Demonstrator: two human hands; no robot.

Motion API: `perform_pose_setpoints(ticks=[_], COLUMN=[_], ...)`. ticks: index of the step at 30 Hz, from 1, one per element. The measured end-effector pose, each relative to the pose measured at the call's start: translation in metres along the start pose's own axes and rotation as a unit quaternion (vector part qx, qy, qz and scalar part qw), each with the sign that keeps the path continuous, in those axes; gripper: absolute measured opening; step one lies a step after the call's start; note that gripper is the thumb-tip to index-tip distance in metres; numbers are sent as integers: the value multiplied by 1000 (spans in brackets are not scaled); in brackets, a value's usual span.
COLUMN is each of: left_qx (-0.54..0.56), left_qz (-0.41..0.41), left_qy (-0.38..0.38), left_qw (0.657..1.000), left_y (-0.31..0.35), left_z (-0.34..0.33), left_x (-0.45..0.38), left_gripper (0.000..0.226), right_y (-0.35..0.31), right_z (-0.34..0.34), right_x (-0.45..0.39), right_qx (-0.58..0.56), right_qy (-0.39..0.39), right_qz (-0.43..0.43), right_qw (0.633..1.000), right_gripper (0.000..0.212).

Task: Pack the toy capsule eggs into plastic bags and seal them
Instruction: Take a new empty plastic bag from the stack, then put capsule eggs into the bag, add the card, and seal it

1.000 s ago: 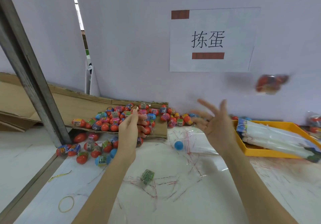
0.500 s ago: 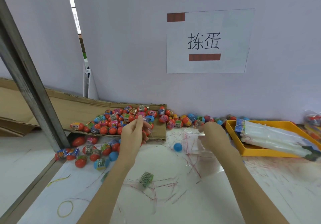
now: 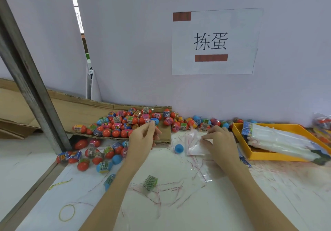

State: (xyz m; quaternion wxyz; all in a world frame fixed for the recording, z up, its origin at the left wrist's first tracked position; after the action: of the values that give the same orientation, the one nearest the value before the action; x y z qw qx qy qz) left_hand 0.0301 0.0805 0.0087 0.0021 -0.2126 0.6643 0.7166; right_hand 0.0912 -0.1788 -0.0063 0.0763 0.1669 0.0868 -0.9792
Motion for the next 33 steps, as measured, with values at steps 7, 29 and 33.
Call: perform_pose_setpoints(ticks=[7, 29, 33], left_qx=[-169, -345, -321], left_qz=[-139, -227, -220], left_qy=[-126, -62, -57], left_qw=[968, 909, 919], left_y=[-3, 1, 3], left_z=[-24, -13, -12], left_x=[13, 13, 12], left_gripper=[35, 14, 15], right_y=[-20, -28, -39], right_z=[5, 21, 20], right_x=[5, 15, 21], right_qx=[-70, -160, -153], right_qy=[87, 163, 178], right_qz=[85, 42, 74], right_qw=[990, 973, 969], right_gripper=[15, 9, 5])
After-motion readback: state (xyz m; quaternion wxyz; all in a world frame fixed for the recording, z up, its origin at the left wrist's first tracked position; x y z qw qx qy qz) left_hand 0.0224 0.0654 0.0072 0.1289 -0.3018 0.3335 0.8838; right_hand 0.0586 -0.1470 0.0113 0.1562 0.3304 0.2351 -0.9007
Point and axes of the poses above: each hand's wrist, its own x-axis away from the middle knuckle, its own z-axis out of the back of the hand, y = z × x, the point moved 1 cm from there along -x, towards the middle knuckle, and after that the axes turned 10 degrees about x, right-handed, at the moved point
